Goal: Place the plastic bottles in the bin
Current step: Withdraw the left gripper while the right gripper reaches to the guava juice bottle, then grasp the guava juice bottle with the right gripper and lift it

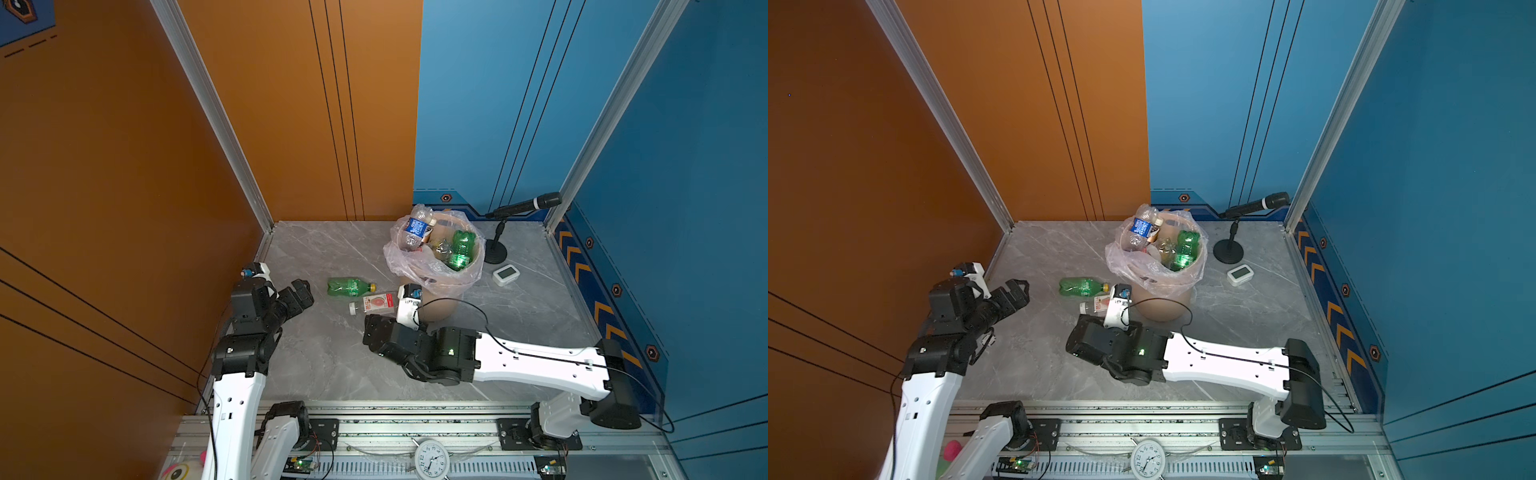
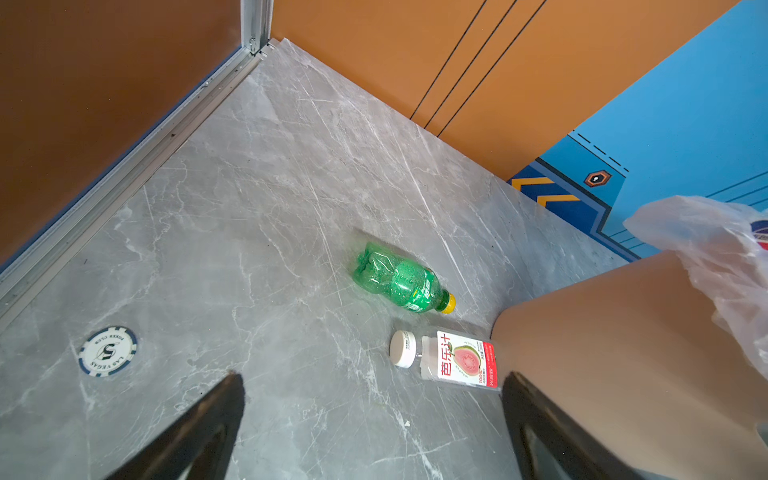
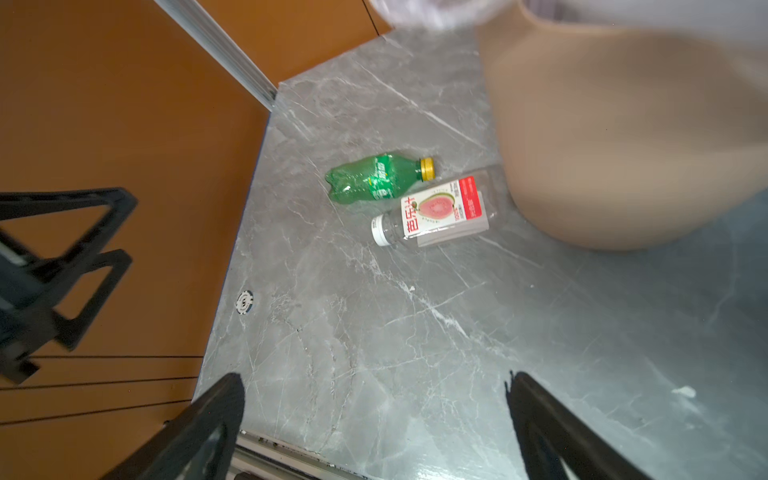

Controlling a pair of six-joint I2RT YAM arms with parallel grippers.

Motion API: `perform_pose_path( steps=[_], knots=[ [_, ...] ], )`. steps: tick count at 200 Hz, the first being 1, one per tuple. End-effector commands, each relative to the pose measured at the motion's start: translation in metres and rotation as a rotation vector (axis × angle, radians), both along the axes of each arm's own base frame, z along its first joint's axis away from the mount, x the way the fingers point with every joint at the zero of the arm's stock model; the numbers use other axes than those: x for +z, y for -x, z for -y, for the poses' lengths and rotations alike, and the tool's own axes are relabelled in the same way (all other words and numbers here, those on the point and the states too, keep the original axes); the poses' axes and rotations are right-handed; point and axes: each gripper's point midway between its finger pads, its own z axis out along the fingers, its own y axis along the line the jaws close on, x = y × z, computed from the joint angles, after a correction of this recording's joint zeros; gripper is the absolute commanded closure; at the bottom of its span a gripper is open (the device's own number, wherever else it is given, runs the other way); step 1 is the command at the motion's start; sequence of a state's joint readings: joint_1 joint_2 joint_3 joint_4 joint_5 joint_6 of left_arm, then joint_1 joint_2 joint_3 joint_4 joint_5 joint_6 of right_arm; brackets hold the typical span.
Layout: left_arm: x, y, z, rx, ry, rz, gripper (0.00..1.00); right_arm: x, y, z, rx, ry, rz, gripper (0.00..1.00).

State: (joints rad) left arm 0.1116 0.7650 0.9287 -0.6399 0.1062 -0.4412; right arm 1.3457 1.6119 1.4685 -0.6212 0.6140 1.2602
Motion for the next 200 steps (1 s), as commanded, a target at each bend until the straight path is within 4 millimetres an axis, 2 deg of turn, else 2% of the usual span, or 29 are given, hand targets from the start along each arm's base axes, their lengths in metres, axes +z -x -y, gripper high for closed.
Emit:
perform_pose_path(
  steps=[1, 38, 62, 89, 102, 105, 111, 114, 121, 162, 200],
  knots=[
    [0.014, -0.003, 0.012, -0.098, -0.022, 0.038, 0.02, -0.017, -0.012, -0.006, -0.134, -0.1, -0.121, 0.0],
    [0.005, -0.005, 0.015, -0.136, -0.041, 0.037, 0.02, -0.049, -0.044, -0.024, -0.262, -0.168, -0.227, 0.0],
    [-0.005, -0.006, 0.018, -0.155, -0.044, 0.025, 0.02, -0.082, -0.059, -0.033, -0.357, -0.22, -0.328, 0.0],
    [-0.009, -0.008, 0.021, -0.179, -0.055, 0.021, 0.02, -0.108, -0.078, -0.037, -0.461, -0.23, -0.374, 0.0],
    [-0.008, -0.009, 0.023, -0.193, -0.063, 0.021, 0.02, -0.115, -0.089, -0.042, -0.486, -0.228, -0.366, 0.0],
    [-0.008, -0.009, 0.023, -0.196, -0.067, 0.022, 0.03, -0.11, -0.092, -0.042, -0.491, -0.236, -0.358, 0.0],
    [-0.008, -0.01, 0.023, -0.199, -0.073, 0.02, 0.02, -0.124, -0.095, -0.041, -0.507, -0.195, -0.353, 0.0],
    [-0.008, -0.01, 0.024, -0.201, -0.076, 0.02, 0.02, -0.118, -0.099, -0.045, -0.509, -0.207, -0.345, 0.0],
    [-0.009, -0.011, 0.024, -0.206, -0.081, 0.016, 0.02, -0.118, -0.105, -0.045, -0.523, -0.202, -0.336, 0.0],
    [-0.01, -0.013, 0.028, -0.22, -0.083, 0.008, 0.02, -0.145, -0.129, -0.043, -0.59, -0.185, -0.367, 0.0],
    [-0.01, -0.013, 0.031, -0.234, -0.087, 0.002, 0.03, -0.156, -0.147, -0.037, -0.625, -0.17, -0.363, 0.0]
  ],
)
